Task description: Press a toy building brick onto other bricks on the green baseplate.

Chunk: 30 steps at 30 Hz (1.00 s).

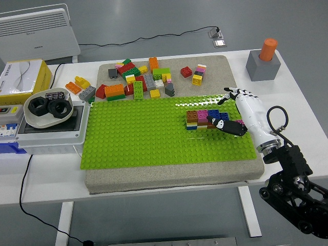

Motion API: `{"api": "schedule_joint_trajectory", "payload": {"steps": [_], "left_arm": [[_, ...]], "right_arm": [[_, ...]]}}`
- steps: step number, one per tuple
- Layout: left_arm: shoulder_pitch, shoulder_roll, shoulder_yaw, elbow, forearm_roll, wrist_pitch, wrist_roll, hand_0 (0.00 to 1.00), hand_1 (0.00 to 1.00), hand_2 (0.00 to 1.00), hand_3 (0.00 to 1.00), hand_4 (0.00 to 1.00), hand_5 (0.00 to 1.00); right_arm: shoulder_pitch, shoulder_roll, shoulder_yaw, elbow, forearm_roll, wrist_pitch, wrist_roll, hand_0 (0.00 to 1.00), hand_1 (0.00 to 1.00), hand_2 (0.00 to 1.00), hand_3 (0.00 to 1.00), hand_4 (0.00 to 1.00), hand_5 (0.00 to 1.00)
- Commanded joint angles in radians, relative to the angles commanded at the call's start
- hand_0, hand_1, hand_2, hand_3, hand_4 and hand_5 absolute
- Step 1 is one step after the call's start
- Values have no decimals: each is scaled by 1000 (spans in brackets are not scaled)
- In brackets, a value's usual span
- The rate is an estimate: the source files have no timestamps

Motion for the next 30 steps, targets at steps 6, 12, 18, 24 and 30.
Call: {"api": "schedule_joint_trajectory", "payload": {"steps": [6,12,18,24,30], "left_arm": [[0,0,0,0,1,0,1,718,408,560,775,950,998],[0,0,0,0,3,0,2,717,408,559,774,950,998],[2,-1,-3,0,5,1,1,717,406,559,774,953,998],[1,0,-3,0,6,1,1,717,408,558,774,956,998],[0,0,-5,0,8,1,1,717,407,558,773,956,998]], "right_arm": [[24,10,-27,-39,3,7,-8,811,877,861,531,843,506],[35,18,-41,-67,6,13,-14,805,876,862,536,842,505],[43,29,-47,-93,7,15,-15,802,876,863,540,842,506],[53,38,-51,-122,10,15,-16,803,873,865,542,842,504],[62,45,-57,-144,15,16,-16,801,870,866,546,842,504]]}}
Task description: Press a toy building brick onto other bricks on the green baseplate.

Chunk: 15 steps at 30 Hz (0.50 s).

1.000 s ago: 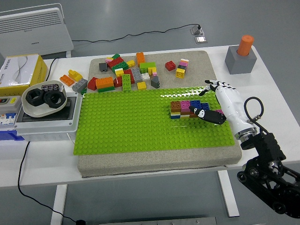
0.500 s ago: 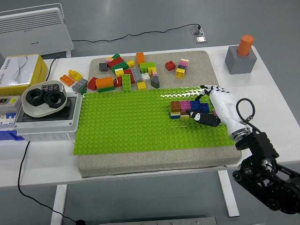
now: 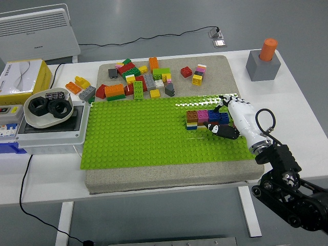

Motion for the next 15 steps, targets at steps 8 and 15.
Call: {"api": "schedule_joint_trajectory", "payload": {"steps": [8,15], "left_arm": [[-1,0,0,0,0,0,-1,717,407,558,773,956,998],[-1,1,0,0,0,0,-1,717,407,557,772,957,998]], "right_arm": [[7,8,-1,-19,0,1,0,801,870,866,547,841,506],[12,12,-3,-35,5,1,1,800,868,865,551,838,503]]}}
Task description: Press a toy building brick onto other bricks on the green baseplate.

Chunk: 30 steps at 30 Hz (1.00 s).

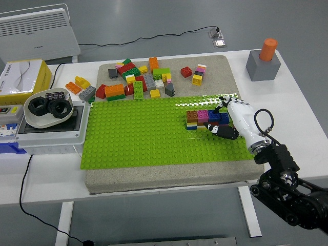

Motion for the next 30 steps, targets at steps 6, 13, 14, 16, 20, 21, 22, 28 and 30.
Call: {"api": "schedule_joint_trajectory", "payload": {"steps": [6,13,14,16,20,21,22,28,30], "left_arm": [[0,0,-1,0,0,1,0,716,407,557,772,956,998],[1,0,0,0,-1,1,0,716,407,557,771,956,998],[1,0,0,0,-1,1,0,716,407,557,771,956,998],[0,0,0,0,-1,1,0,716,407,557,771,956,998],[0,0,0,0,0,1,0,717,407,557,772,956,998],[0,0,0,0,0,1,0,717,407,557,772,956,998],[0,0,-1,0,0,1,0,717,407,557,772,956,998],[0,0,-1,0,1,0,0,716,407,557,772,956,998],[0,0,-1,0,1,0,-1,717,406,558,772,957,998]], "right_arm": [[3,0,-4,-8,3,1,-1,801,867,866,552,837,498],[5,1,-11,-16,6,2,-1,800,867,866,553,837,495],[6,1,-11,-16,7,2,-1,800,867,866,553,837,495],[6,1,-13,-17,8,2,-1,800,867,866,553,837,495],[7,2,-14,-18,9,2,0,802,866,866,554,836,495],[8,2,-14,-19,10,2,0,802,866,866,554,836,495],[8,2,-14,-19,11,2,0,802,866,866,554,836,495],[9,2,-17,-21,13,2,0,802,866,865,555,834,491],[9,3,-18,-22,13,2,0,802,866,866,558,834,487]]}}
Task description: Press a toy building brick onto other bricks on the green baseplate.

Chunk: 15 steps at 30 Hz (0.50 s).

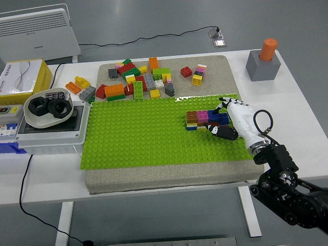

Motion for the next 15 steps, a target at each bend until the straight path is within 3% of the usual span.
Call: {"api": "schedule_joint_trajectory", "payload": {"steps": [15], "left_arm": [[0,0,1,0,0,0,0,716,407,559,773,957,998]], "right_arm": [[1,2,-3,-4,5,0,-1,802,866,865,564,836,477]]}}
